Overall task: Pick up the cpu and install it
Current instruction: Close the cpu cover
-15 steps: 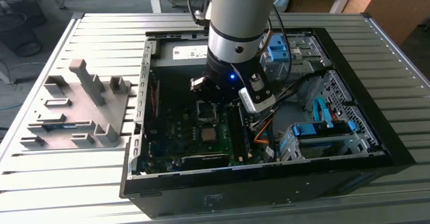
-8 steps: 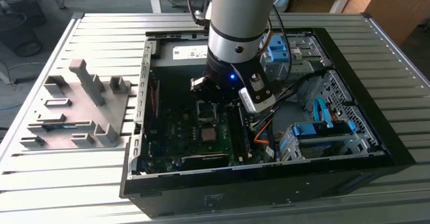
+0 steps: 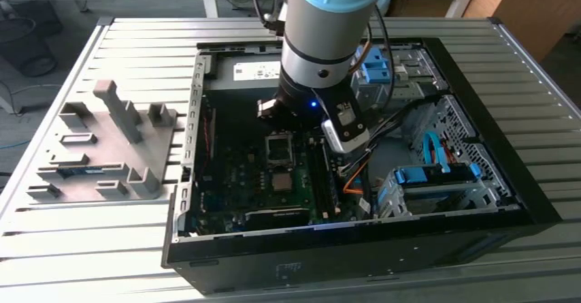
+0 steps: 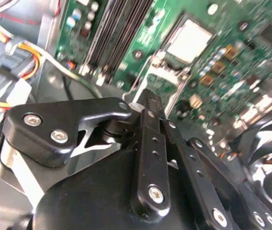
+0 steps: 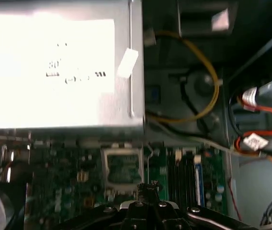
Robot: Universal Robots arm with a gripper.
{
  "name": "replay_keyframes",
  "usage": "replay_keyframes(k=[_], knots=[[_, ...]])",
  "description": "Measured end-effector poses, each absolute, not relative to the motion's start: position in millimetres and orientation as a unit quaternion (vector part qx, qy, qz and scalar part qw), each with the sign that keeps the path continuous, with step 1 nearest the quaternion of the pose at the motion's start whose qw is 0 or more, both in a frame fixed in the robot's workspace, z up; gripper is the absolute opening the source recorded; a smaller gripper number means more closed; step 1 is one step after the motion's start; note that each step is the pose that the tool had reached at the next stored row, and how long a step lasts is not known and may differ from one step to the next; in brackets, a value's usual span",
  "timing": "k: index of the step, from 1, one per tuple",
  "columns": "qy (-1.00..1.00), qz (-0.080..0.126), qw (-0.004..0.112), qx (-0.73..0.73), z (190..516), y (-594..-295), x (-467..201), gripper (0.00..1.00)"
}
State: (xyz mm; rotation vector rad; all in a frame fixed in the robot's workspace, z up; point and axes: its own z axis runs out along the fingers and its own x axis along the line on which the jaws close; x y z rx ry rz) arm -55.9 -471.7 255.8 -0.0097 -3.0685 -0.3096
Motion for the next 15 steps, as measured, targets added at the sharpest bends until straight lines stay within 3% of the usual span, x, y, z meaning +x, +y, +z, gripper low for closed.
replay_keyframes(k=[4,15], knots=[[-0.991,-0.133,0.029,-0.002,255.8,-472.4,-55.9,0.10],[-0.989,-0.134,0.035,0.041,255.8,-472.4,-55.9,0.10]])
